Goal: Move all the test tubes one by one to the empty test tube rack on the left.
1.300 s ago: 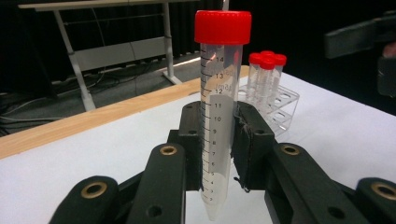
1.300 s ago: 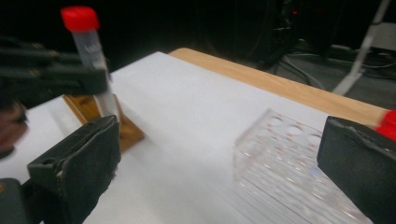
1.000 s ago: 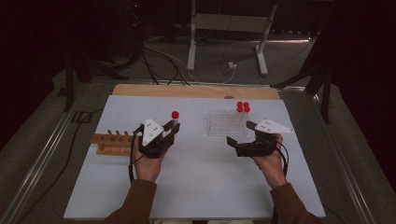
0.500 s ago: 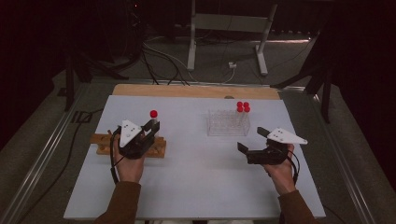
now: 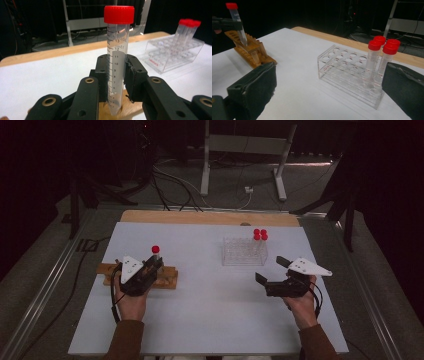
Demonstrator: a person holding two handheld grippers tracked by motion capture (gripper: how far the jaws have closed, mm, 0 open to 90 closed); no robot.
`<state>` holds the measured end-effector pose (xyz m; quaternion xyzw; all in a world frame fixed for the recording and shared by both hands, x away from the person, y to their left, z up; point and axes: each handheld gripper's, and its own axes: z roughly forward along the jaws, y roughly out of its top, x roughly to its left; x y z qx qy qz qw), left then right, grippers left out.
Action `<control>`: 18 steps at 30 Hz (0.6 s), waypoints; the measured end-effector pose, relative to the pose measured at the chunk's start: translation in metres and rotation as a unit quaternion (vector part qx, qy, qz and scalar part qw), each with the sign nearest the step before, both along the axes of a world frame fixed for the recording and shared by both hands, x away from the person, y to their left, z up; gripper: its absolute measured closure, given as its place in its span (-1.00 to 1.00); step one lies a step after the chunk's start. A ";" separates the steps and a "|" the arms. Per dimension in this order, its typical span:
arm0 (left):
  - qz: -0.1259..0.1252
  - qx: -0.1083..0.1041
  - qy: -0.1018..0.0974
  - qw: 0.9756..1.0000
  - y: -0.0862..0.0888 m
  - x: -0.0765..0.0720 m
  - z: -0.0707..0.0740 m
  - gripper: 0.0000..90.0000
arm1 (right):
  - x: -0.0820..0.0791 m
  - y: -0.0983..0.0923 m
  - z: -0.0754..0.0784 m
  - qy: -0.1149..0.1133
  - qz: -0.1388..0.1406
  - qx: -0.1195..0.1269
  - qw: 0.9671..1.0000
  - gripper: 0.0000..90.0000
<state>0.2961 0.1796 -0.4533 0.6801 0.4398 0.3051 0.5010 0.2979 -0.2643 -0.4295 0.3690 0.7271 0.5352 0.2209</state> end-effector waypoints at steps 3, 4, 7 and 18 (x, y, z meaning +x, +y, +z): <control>0.000 0.001 0.010 1.000 0.000 0.001 -0.005 0.66 | 0.000 0.000 -0.001 0.001 0.001 -0.001 1.000 -1.00; 0.000 0.001 0.014 1.000 0.001 0.001 -0.007 0.65 | 0.000 0.001 -0.001 0.001 0.003 -0.001 1.000 -1.00; 0.003 0.004 0.020 1.000 0.001 0.002 -0.011 0.65 | 0.000 0.002 -0.001 0.002 0.004 0.000 1.000 -1.00; 0.004 0.017 0.033 0.999 0.000 0.002 -0.021 0.62 | -0.002 0.002 0.001 0.000 0.004 0.003 1.000 -1.00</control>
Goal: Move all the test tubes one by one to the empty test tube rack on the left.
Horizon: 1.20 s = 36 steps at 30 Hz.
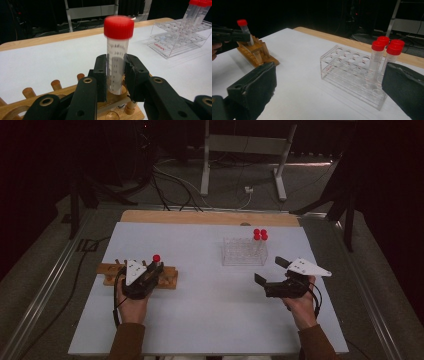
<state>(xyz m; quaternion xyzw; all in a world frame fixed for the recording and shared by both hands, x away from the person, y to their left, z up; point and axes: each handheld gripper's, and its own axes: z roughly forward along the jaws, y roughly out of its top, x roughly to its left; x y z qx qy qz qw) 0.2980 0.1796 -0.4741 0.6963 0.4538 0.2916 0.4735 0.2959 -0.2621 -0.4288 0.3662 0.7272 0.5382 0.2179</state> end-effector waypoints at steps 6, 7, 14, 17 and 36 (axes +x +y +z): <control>-0.002 0.002 0.006 1.000 -0.002 0.001 -0.002 0.62 | -0.002 0.003 0.003 -0.006 0.005 0.000 1.000 -1.00; -0.002 0.002 0.007 1.000 -0.002 0.001 -0.003 0.61 | -0.003 0.004 0.003 -0.007 0.006 0.000 1.000 -1.00; -0.004 -0.004 0.013 1.000 0.000 0.002 -0.006 0.49 | -0.003 0.004 0.003 -0.007 0.003 0.000 1.000 -1.00; 0.002 -0.014 0.016 1.000 0.002 0.001 -0.004 -0.11 | -0.002 0.003 0.003 -0.007 0.001 0.002 1.000 -1.00; 0.031 -0.065 0.007 0.997 0.030 -0.025 0.016 -0.84 | 0.021 -0.003 0.021 -0.009 -0.033 0.000 0.999 -1.00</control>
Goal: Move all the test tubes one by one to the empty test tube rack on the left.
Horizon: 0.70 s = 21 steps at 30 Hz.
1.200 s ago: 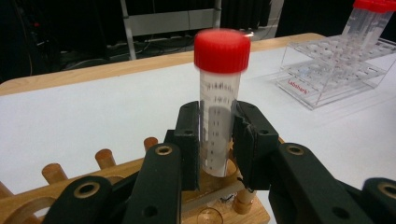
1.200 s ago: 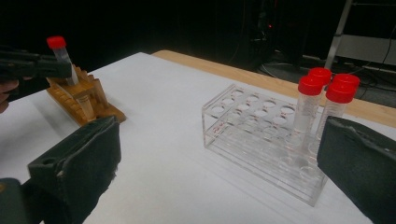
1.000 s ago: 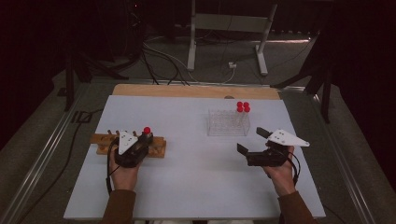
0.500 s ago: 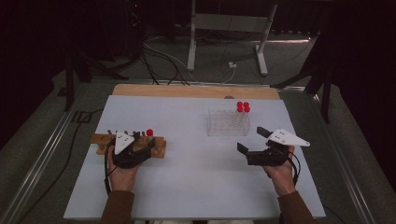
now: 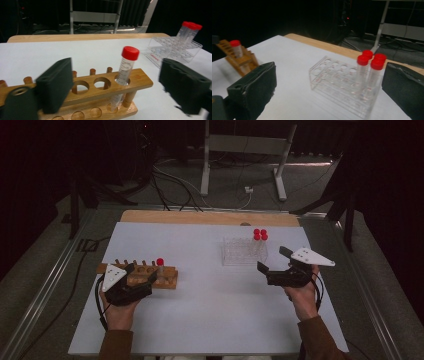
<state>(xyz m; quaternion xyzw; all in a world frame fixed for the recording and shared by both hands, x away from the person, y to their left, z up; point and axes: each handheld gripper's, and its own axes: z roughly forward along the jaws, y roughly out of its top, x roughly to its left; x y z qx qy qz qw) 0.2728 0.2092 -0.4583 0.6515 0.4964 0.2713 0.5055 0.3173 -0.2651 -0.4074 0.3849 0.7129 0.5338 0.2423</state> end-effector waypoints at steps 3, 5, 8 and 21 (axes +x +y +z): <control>0.004 0.009 0.000 1.000 0.000 -0.001 0.001 -0.99 | 0.010 -0.002 0.003 0.005 -0.009 0.003 1.000 -1.00; 0.003 0.009 -0.001 1.000 0.001 -0.001 0.001 -0.99 | 0.016 -0.002 0.003 0.010 -0.014 0.001 1.000 -0.99; 0.007 0.016 0.000 1.000 0.001 -0.001 0.000 -0.99 | 0.025 -0.004 0.003 0.011 -0.020 -0.004 1.000 -0.86; 0.013 0.013 0.000 1.000 0.002 -0.001 -0.003 -0.99 | 0.067 -0.009 -0.012 0.036 -0.074 -0.030 0.996 -0.44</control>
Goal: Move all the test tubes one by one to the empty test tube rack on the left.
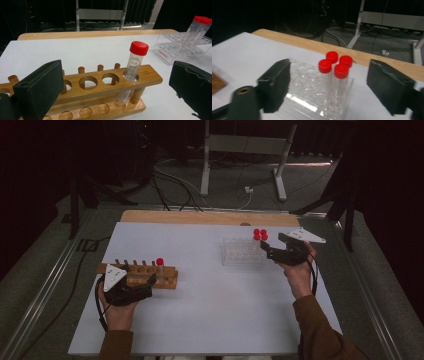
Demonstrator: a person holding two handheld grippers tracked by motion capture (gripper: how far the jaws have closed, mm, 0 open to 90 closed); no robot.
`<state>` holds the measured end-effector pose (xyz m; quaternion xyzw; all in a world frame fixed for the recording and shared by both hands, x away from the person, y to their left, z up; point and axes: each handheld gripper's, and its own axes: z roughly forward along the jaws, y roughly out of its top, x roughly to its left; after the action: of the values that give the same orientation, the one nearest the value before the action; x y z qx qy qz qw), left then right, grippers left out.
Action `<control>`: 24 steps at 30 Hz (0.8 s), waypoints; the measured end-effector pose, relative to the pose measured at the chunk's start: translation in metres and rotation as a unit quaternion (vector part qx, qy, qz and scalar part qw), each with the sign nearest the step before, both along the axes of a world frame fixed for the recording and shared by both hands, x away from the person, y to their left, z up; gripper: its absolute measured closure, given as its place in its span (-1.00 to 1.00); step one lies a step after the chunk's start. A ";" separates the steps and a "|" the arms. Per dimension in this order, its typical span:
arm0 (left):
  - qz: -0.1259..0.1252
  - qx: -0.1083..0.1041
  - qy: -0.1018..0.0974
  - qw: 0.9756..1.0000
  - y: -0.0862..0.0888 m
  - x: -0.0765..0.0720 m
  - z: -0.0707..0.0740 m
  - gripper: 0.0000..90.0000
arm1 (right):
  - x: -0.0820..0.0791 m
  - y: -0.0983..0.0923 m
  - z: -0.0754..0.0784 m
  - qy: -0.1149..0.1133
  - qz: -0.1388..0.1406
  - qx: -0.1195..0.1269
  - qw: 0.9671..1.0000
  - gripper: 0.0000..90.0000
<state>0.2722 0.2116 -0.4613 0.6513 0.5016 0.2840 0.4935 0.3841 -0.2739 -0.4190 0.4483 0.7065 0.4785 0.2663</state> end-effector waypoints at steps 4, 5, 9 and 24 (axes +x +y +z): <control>0.004 -0.002 0.002 1.000 0.001 0.000 -0.001 -0.99 | 0.010 -0.001 -0.011 0.009 -0.011 -0.009 1.000 -0.10; 0.004 -0.003 0.002 1.000 0.001 0.000 -0.001 -0.99 | 0.012 0.000 -0.014 0.012 -0.013 -0.013 1.000 -0.02; 0.005 -0.001 0.004 1.000 0.002 0.001 -0.002 -0.99 | 0.020 0.003 -0.024 0.018 -0.020 -0.031 0.999 0.28; 0.008 0.003 0.004 1.000 0.002 0.000 -0.003 -0.99 | 0.038 0.014 -0.047 0.033 -0.046 -0.038 0.998 0.64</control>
<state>0.2725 0.2138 -0.4645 0.6502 0.5076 0.2866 0.4873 0.4225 -0.2603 -0.4659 0.4852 0.7115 0.4234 0.2811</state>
